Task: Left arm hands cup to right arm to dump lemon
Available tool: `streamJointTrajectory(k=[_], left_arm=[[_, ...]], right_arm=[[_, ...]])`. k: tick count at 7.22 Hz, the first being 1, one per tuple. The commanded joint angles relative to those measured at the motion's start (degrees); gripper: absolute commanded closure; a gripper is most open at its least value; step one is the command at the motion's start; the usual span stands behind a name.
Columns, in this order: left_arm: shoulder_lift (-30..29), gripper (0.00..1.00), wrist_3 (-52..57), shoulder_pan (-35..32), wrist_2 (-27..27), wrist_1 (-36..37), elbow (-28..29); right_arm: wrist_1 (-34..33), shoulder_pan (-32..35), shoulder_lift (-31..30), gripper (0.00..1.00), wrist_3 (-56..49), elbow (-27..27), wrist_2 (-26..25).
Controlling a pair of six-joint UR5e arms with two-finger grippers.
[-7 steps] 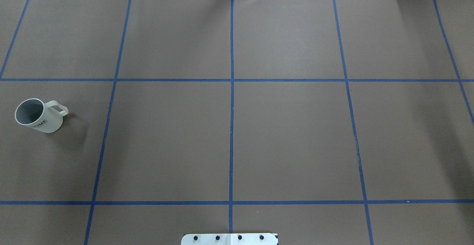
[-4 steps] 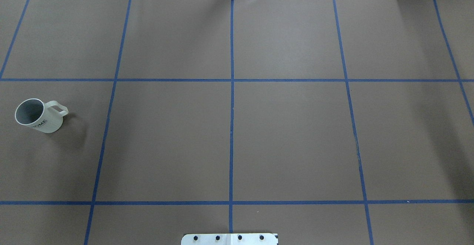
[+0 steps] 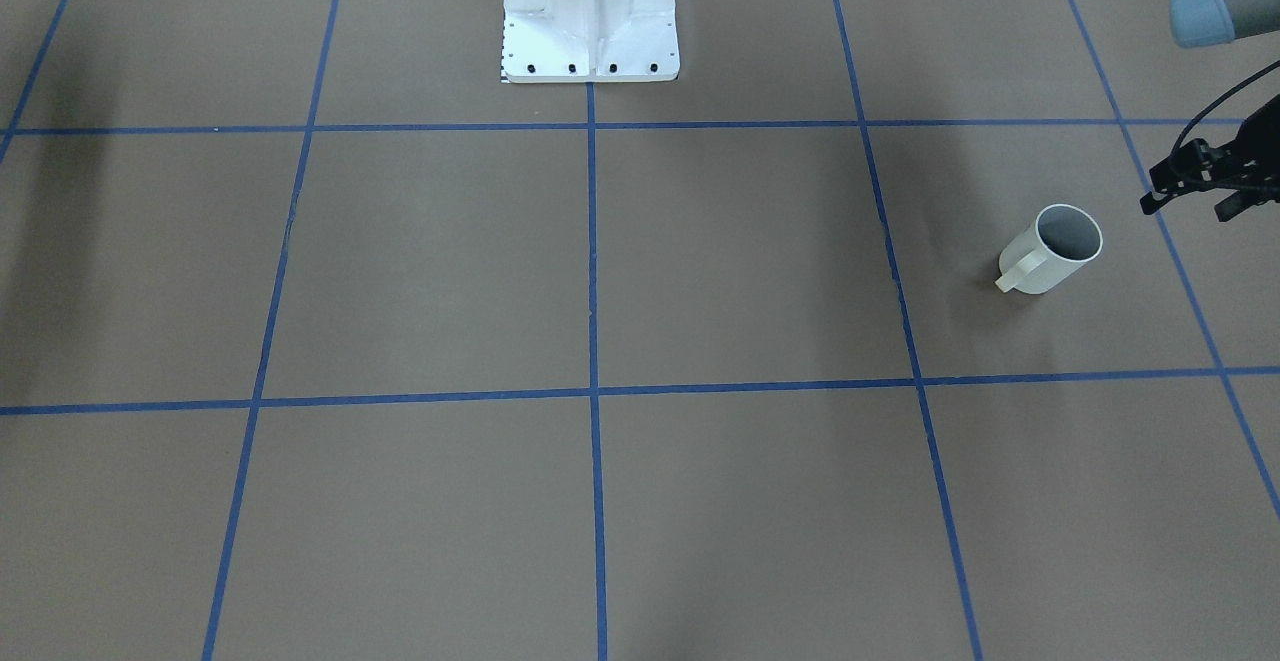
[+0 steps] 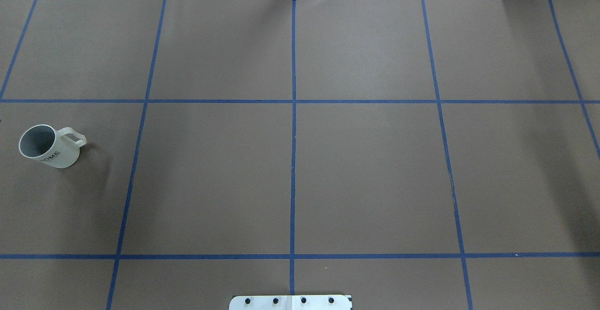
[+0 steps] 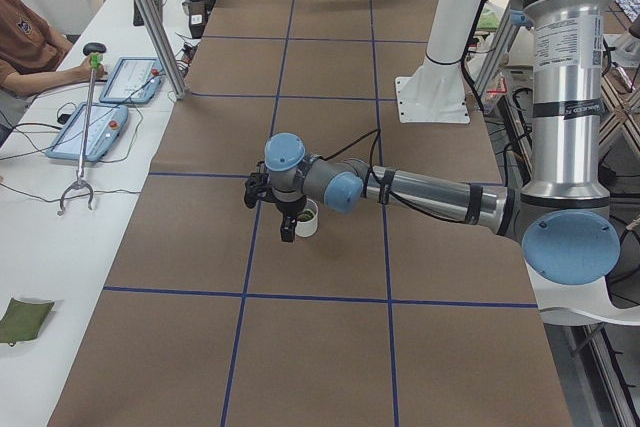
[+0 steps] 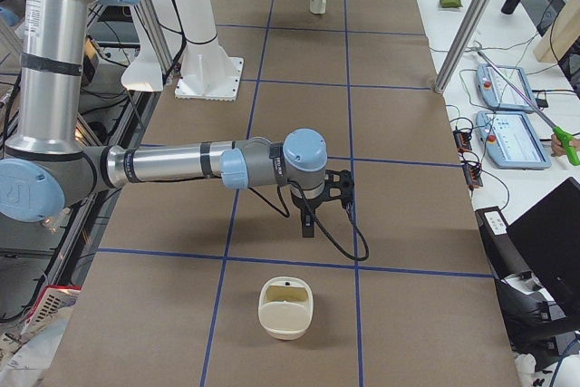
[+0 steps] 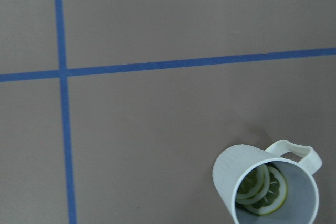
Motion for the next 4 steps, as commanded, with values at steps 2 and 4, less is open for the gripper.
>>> streamJointTrajectory(k=[2,4], left_arm=[[-1.06,0.0,-0.8,6.71,0.02,-0.7,2.62],[-2.81,0.44,-0.8,7.62,0.1,-0.7,4.63]], right_arm=[[0.0,-0.22,0.04,0.0,-0.1,-0.07,-0.09],[0.0,-0.39,0.04,0.0,-0.1,-0.07,-0.09]])
